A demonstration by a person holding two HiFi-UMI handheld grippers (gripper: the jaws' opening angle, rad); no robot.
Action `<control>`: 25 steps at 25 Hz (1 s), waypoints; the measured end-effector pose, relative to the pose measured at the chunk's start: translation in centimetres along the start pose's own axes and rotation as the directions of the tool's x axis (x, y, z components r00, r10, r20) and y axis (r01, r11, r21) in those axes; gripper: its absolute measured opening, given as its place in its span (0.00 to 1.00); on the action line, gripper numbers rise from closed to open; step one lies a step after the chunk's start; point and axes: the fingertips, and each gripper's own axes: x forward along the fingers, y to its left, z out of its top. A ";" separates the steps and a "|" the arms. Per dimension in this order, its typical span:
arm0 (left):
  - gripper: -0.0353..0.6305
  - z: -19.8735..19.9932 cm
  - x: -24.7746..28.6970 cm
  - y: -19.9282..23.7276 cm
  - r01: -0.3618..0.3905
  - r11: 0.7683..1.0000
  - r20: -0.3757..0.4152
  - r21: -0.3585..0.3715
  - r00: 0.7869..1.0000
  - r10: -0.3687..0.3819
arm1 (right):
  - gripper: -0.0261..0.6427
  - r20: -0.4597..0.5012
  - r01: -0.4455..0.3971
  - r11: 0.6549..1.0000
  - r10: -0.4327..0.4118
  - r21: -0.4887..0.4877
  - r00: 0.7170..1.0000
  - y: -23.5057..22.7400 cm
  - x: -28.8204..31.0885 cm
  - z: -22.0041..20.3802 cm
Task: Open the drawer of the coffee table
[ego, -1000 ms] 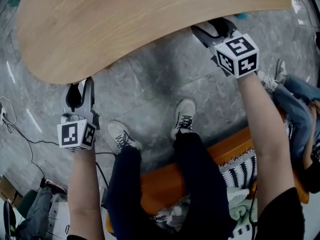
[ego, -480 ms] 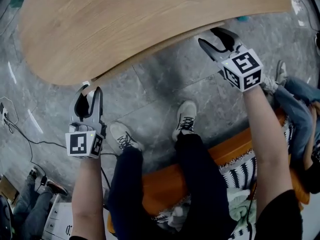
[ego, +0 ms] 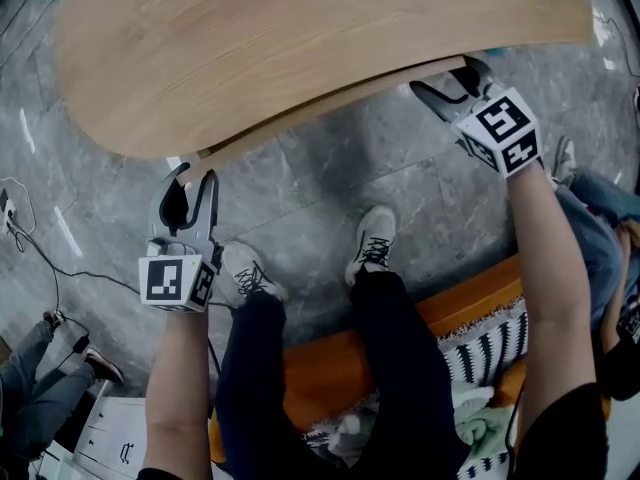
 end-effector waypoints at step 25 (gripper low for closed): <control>0.27 -3.3 -5.7 -6.2 0.137 0.988 -0.111 -0.069 0.983 -0.144 | 0.36 -0.066 0.018 0.997 -0.013 0.077 0.998 6.2 -6.2 -5.6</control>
